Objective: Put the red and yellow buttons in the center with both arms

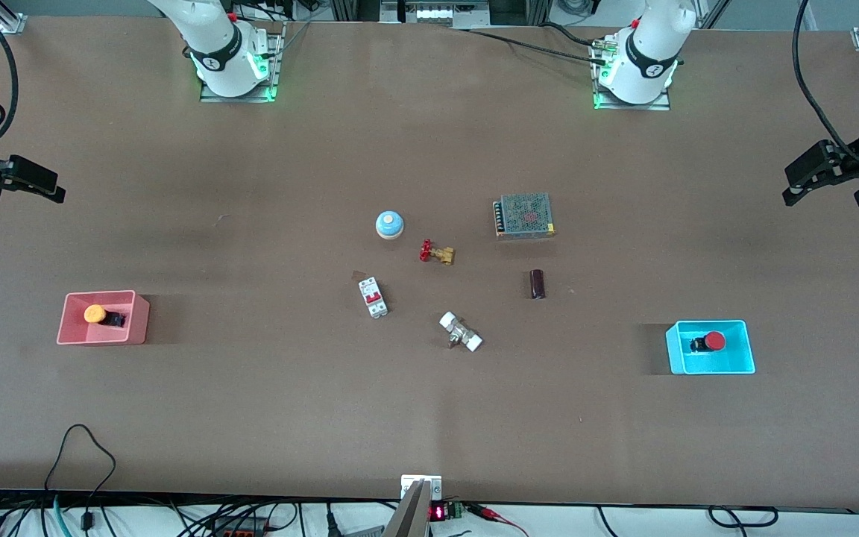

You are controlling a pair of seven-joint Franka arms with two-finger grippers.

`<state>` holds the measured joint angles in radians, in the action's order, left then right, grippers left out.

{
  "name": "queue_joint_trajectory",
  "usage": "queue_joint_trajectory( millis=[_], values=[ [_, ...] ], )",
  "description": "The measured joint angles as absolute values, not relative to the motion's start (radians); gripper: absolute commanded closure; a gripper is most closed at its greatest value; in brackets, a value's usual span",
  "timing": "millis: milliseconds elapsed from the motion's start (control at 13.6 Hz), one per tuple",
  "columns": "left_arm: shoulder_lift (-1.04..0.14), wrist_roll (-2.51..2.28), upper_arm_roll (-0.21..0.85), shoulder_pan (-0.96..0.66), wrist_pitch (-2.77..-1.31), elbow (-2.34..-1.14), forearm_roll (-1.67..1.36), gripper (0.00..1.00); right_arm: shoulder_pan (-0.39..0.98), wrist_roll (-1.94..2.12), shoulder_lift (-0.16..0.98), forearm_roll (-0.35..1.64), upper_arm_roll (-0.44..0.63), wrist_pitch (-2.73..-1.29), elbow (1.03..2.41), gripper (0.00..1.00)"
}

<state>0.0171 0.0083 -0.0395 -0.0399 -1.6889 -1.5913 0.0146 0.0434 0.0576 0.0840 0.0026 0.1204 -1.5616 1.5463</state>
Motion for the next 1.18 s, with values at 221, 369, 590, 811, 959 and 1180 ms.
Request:
queue_joint_trajectory(
  millis=[221, 369, 590, 811, 959, 1180],
  values=[
    [0.017, 0.008, -0.039, -0.04, -1.689, -1.591, 0.015, 0.0, 0.043, 0.058, 0.084, 0.003, 0.121, -1.555, 1.546, 0.0],
    [0.016, 0.008, -0.039, -0.04, -1.689, -1.592, 0.015, 0.0, 0.041, 0.058, 0.084, 0.003, 0.122, -1.554, 1.547, 0.0],
    [0.005, 0.009, -0.039, -0.04, -1.689, -1.594, 0.015, 0.0, 0.027, 0.058, 0.107, 0.002, 0.123, -1.578, 1.565, 0.0],
    [-0.035, 0.009, -0.039, -0.04, -1.72, -1.598, 0.015, 0.0, -0.007, 0.064, 0.226, -0.001, 0.123, -1.7, 1.585, 0.0],
    [-0.087, 0.009, -0.04, -0.04, -1.777, -1.601, 0.015, 0.0, -0.022, 0.082, 0.328, -0.011, 0.124, -1.787, 1.586, 0.0],
    [-0.185, 0.035, -0.046, -0.02, -1.879, -1.603, 0.015, 0.0, -0.029, 0.086, 0.442, -0.053, 0.124, -1.899, 1.584, 0.0]
  ],
)
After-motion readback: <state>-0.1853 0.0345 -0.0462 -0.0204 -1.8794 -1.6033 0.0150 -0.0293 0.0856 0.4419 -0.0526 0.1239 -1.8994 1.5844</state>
